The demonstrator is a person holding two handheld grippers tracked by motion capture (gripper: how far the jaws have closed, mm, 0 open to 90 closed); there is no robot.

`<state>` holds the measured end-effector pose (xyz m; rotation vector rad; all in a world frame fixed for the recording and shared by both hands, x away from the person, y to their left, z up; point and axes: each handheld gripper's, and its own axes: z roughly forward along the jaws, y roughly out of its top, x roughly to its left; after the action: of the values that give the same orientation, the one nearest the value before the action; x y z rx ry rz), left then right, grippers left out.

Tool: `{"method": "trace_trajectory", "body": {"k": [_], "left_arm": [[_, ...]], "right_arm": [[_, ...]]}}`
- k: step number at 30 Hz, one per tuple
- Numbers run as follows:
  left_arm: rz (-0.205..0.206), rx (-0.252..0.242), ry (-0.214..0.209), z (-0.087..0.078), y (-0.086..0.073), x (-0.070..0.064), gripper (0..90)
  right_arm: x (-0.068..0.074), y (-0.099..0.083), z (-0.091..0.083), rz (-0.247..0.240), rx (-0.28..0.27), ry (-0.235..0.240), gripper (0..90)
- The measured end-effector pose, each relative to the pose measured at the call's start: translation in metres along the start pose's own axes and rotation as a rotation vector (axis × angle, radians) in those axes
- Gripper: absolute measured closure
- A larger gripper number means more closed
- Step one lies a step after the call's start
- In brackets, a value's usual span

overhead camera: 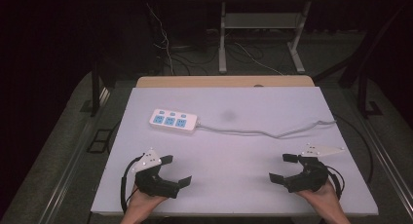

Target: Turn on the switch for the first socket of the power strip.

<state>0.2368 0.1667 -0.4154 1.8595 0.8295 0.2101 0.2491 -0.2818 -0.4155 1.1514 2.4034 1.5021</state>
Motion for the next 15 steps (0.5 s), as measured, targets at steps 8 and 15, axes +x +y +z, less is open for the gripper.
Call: {"method": "trace_trajectory", "body": {"k": [8, 15], "left_arm": [[-0.001, 0.004, -0.009, -0.0003, -0.0002, 0.0001, 0.0], [-0.004, 0.006, -0.012, 0.0001, -0.0003, -0.0003, 0.0]], "right_arm": [[-0.0002, -0.0005, -0.0001, 0.001, 0.004, 0.001, 0.7], [-0.0008, -0.0012, -0.0004, 0.003, 0.011, 0.002, 0.7]]}}
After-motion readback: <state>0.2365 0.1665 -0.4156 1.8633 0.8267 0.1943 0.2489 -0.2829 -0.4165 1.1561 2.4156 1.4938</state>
